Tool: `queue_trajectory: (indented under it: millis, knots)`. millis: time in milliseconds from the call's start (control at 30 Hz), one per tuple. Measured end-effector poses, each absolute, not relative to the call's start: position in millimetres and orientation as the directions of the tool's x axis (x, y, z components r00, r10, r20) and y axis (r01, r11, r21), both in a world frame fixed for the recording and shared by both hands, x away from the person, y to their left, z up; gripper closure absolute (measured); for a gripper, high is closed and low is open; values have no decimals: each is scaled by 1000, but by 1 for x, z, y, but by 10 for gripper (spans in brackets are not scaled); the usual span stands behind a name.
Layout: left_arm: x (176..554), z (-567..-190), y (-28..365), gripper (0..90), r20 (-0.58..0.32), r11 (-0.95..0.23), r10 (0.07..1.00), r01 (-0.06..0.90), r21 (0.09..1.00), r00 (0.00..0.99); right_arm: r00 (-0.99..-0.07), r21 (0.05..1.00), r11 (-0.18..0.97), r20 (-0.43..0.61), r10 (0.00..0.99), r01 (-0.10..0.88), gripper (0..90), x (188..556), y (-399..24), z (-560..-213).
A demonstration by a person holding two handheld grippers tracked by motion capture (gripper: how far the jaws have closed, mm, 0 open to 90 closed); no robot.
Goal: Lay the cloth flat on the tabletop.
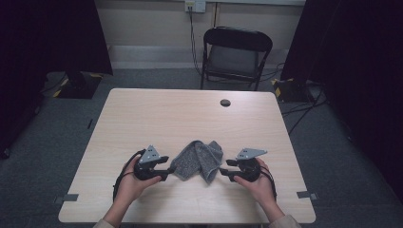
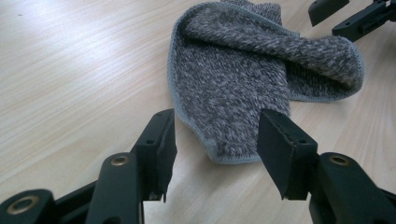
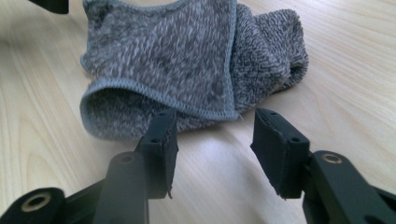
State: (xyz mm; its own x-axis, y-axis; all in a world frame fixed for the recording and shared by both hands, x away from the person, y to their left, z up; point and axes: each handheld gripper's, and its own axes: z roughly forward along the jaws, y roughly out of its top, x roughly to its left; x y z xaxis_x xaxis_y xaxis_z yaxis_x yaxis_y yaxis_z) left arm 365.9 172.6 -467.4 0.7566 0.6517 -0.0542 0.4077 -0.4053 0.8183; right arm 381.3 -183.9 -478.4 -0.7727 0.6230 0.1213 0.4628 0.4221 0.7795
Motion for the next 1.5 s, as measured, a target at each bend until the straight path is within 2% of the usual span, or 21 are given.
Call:
queue_trajectory:
  millis: [100,333,433,600,767,1033,1133,1433,1500]
  knots:
    - [367,-468,172,507,-62,-410,652,420,810,756,-772,773,425,127,623,470,576,386,-181,-482]
    - [368,-471,175,559,-68,-403,660,428,809,749,-766,770,420,136,628,480,590,392,-178,-487]
    - [368,-472,174,620,-46,-422,655,416,805,754,-771,768,426,136,623,479,601,395,-176,-488]
    - [369,-473,169,669,-53,-429,634,407,807,771,-778,754,446,136,613,483,736,396,-171,-490]
    - [371,-472,169,717,-44,-436,630,400,806,775,-772,746,433,169,613,507,813,398,-172,-489]
    - [372,-475,179,726,-74,-415,653,438,798,754,-776,744,433,178,605,508,853,399,-172,-489]
    - [372,-475,181,699,-106,-388,667,464,796,738,-779,747,436,171,603,502,858,399,-172,-489]
    - [373,-478,176,701,-134,-382,662,486,786,738,-774,753,427,167,611,500,875,398,-176,-488]
    - [374,-481,173,725,-143,-389,653,492,779,744,-772,758,421,167,614,499,877,397,-177,-487]
